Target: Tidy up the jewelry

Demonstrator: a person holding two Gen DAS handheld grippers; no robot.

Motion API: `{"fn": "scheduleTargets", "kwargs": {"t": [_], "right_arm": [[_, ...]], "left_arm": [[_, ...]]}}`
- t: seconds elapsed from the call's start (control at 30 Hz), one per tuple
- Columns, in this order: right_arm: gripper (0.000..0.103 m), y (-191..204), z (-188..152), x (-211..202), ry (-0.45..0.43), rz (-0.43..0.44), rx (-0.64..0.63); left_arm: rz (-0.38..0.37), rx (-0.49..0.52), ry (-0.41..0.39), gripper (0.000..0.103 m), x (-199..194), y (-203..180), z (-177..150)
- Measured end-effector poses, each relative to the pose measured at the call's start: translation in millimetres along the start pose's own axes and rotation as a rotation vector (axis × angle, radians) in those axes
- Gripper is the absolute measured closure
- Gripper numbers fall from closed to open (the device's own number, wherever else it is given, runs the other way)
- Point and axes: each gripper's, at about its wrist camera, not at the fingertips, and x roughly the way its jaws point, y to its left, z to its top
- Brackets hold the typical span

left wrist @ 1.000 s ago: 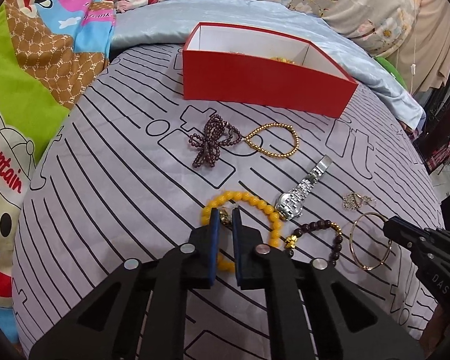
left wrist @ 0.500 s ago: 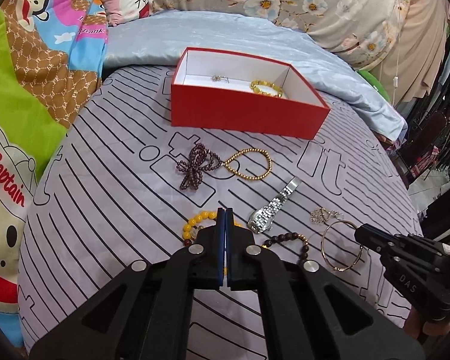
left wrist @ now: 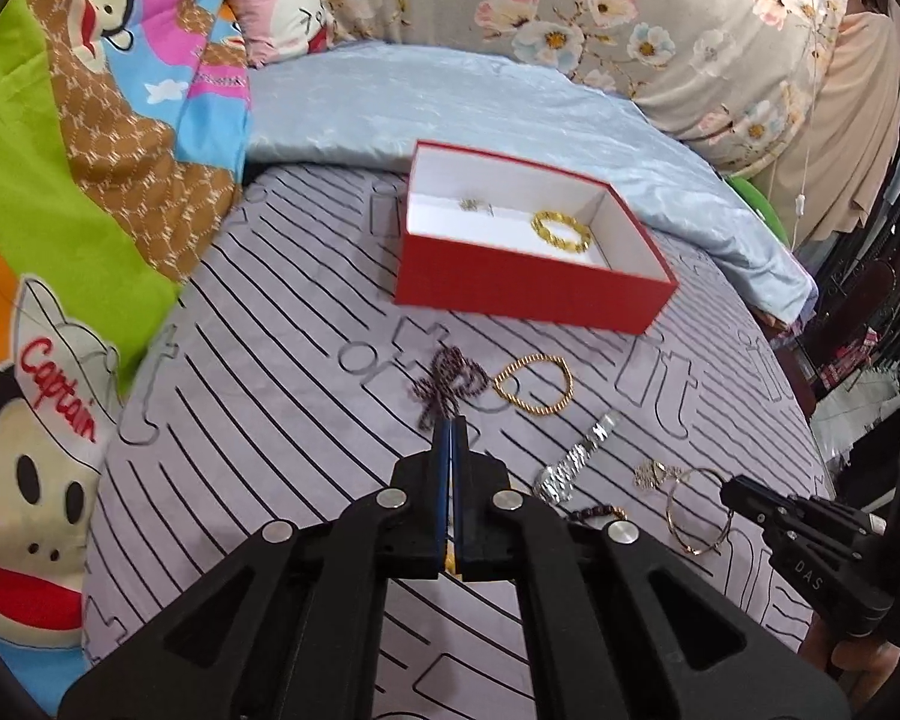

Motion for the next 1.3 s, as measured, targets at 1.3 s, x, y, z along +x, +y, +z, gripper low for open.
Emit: {"fn": "scheduleTargets", "kwargs": {"t": [1.3], "right_arm": [[0.1, 3, 10, -1, -0.011, 0.011, -0.01]], "left_arm": [[-0.011, 0.049, -0.01, 0.088, 20, -25, -15]]}}
